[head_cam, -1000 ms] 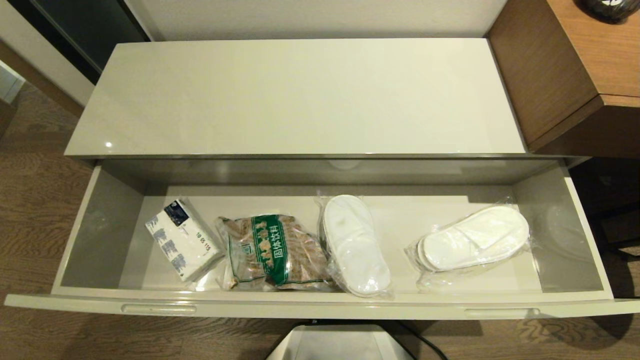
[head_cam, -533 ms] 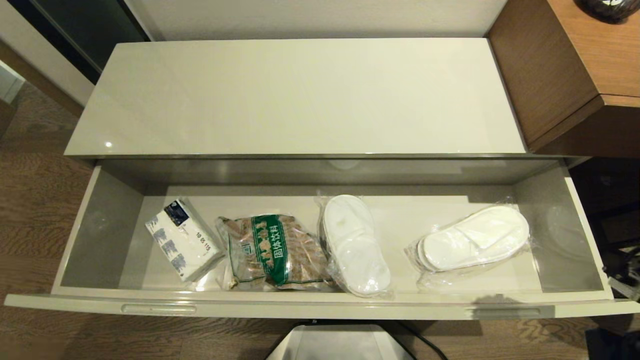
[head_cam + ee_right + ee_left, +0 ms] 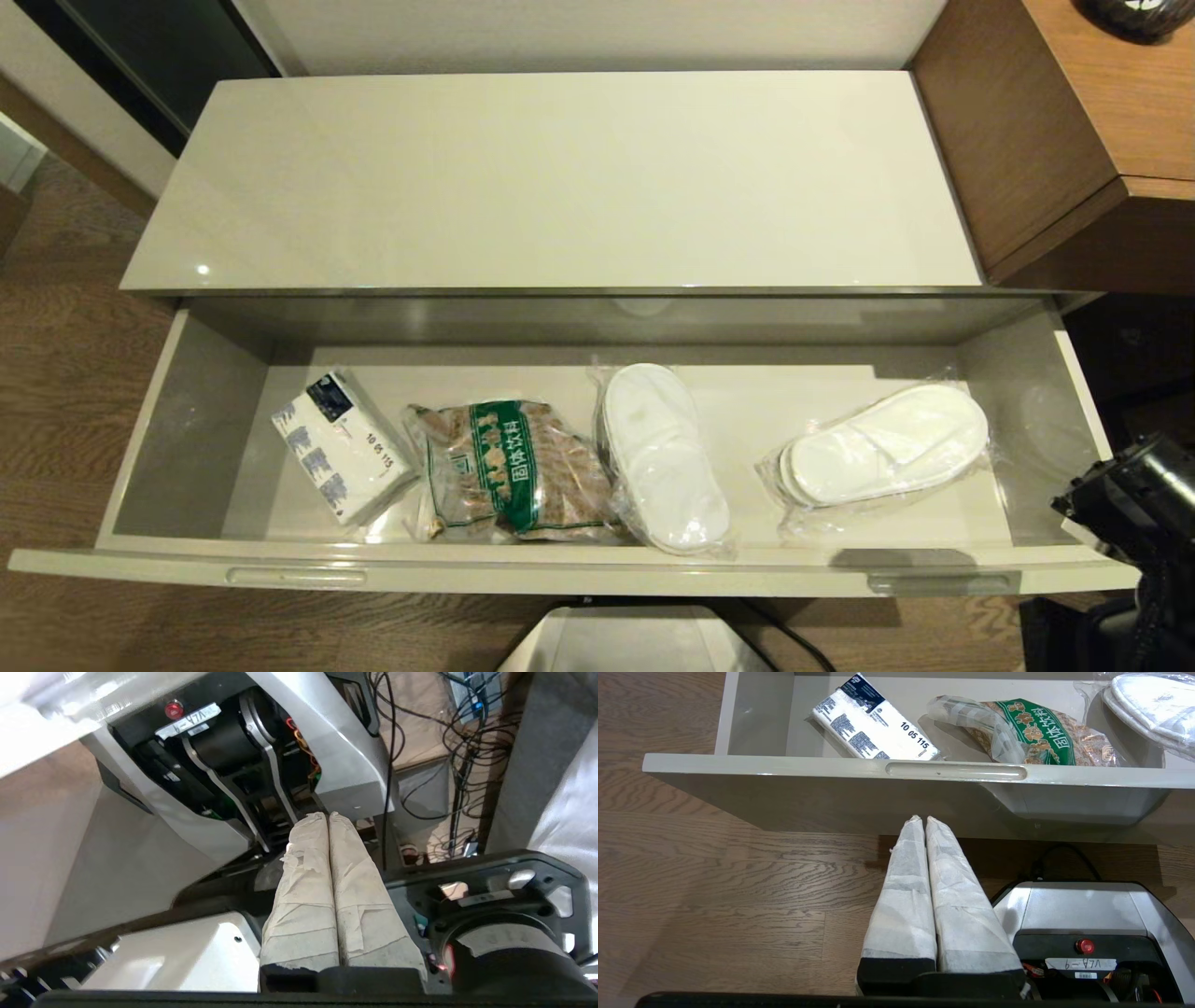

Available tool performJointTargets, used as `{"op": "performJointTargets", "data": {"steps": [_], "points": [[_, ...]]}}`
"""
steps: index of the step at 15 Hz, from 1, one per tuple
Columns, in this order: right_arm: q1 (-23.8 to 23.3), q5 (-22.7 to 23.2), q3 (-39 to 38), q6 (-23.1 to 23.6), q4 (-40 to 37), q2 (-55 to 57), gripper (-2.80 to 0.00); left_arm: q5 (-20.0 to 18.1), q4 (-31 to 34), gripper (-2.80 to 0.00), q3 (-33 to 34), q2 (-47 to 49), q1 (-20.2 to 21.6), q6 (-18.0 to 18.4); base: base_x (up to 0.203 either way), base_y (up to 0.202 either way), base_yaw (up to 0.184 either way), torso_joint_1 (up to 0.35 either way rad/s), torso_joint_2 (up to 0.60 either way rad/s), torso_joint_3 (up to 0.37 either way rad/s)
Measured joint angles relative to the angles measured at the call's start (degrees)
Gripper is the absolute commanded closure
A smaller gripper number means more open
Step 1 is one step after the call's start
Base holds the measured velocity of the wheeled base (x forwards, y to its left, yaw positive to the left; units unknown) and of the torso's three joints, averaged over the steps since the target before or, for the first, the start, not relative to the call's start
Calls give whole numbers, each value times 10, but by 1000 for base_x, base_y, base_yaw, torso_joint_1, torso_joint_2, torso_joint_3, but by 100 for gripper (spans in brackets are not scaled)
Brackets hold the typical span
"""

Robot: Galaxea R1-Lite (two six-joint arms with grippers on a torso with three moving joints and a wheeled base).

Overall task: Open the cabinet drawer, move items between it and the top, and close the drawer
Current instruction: Close the drawer

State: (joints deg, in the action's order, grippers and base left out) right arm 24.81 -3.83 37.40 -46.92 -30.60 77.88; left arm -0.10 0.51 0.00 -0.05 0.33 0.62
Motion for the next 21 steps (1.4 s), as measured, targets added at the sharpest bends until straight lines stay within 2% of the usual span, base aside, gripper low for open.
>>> {"op": "performJointTargets", "data": {"steps": [7,14,17,21], "points": [[0,-3,9,-24,12,50,0,0,0,0,0,0,0,0,0,0,0,0,0,0],[-9,-7,11,-47,78,104,0,0,0,0,0,0,0,0,0,0,0,0,0,0],[-27,-40,16,-47,128,121,0,0,0,0,0,0,0,0,0,0,0,0,0,0],[-53,-51,39,-47,157,127,0,0,0,0,0,0,0,0,0,0,0,0,0,0]]}}
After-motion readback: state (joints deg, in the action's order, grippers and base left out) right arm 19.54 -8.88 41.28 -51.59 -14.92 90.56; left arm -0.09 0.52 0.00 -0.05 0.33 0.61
